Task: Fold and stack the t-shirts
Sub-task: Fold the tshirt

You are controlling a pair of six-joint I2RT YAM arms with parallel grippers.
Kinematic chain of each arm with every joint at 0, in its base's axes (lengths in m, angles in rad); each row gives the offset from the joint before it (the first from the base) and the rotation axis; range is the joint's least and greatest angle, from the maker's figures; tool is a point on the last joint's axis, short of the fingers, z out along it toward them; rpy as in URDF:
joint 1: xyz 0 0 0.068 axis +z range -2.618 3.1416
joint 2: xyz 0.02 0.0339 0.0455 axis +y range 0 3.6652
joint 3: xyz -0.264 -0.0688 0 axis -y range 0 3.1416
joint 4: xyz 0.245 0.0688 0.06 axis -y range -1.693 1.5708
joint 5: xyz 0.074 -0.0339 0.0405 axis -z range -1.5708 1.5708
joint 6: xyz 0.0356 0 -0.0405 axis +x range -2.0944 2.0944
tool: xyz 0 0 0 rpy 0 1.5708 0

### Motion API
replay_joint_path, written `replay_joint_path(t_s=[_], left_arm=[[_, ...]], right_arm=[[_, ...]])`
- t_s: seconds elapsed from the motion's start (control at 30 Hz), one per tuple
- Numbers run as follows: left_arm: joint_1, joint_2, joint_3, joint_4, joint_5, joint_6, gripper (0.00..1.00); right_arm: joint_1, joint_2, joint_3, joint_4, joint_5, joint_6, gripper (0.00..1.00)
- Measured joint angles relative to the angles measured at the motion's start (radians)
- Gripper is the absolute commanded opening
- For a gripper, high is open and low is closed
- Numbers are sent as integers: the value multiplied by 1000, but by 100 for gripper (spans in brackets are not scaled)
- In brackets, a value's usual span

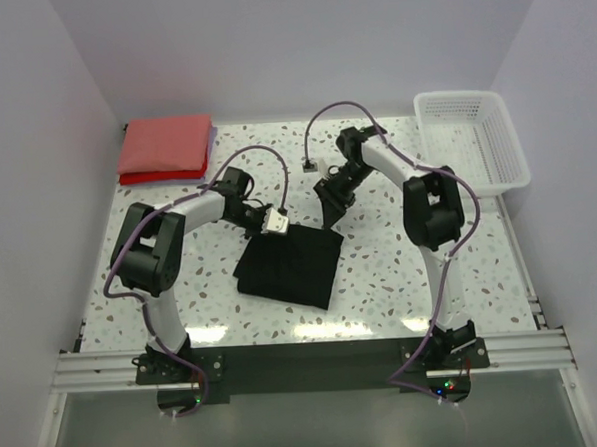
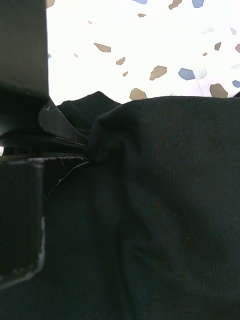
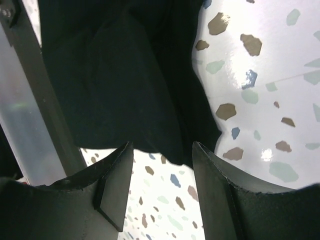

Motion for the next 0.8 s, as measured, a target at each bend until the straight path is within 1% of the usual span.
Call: replay_joint_path(t_s=[0.17, 0.27, 0.37, 0.53, 0.57, 0.63, 0.67, 0.73, 0.77, 0.8], left_arm=[[0, 2, 2, -1, 3, 0, 0], [0, 5, 6, -3, 3, 0, 0], [0, 8, 10, -6, 4, 0, 0], [0, 13, 15, -9, 5, -1, 0], [0, 14, 16, -10, 5, -1, 0], [0, 15, 18, -10, 6, -1, 0], [0, 16, 18, -10, 6, -1, 0], [0, 16, 19, -10, 6, -3, 0], [0, 16, 19, -10, 7, -5, 0], [0, 16, 19, -10, 7, -6, 0]], right_arm=[[21, 37, -6, 44, 34, 22, 54], [26, 61, -6, 51, 51, 23, 50], [26, 70, -8, 49, 60, 16, 43], [26, 70, -8, 39, 61, 6, 35], [26, 70, -8, 33, 61, 3, 31], [26, 70, -8, 18, 58, -6, 27], [26, 70, -8, 10, 57, -10, 22], [26, 69, -8, -6, 57, -17, 19], [26, 68, -8, -12, 57, -20, 14], [26, 67, -6, -19, 57, -24, 11]])
